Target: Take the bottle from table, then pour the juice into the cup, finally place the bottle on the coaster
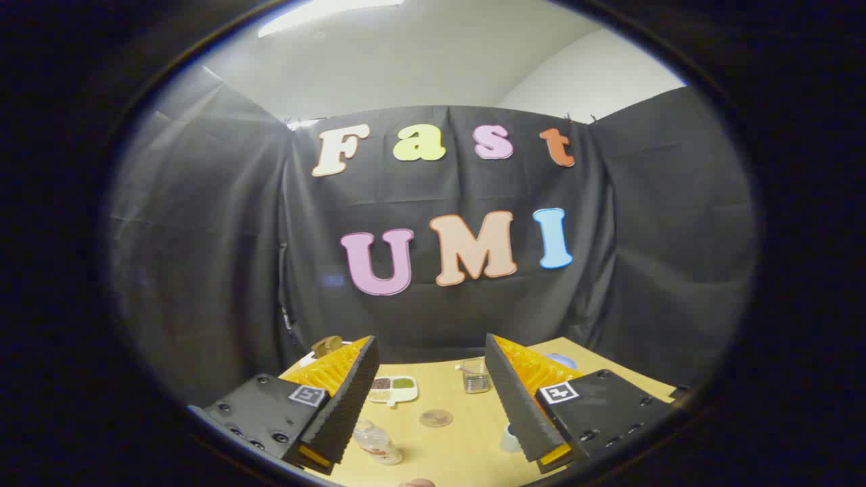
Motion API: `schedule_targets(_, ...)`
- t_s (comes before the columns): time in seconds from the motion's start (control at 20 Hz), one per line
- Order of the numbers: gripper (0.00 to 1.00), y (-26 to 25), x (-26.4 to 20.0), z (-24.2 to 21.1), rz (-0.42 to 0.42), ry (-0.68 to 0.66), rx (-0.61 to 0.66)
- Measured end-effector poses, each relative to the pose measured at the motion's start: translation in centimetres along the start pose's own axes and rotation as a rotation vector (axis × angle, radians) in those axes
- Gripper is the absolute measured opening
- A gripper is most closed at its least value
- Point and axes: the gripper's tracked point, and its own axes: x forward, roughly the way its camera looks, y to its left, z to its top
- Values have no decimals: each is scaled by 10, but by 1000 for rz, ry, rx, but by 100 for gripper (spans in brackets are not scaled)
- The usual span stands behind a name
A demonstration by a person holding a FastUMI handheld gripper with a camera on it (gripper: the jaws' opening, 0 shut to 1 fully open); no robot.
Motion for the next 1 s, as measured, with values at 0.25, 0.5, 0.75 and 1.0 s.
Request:
schedule_targets(0.25,98,31,9,-24,72,36,-35)
schedule_targets(0.5,98,40,5,-59,82,87,-3)
schedule_targets(0.75,98,42,7,-73,85,93,24)
schedule_targets(1.0,98,51,10,-100,101,133,31)
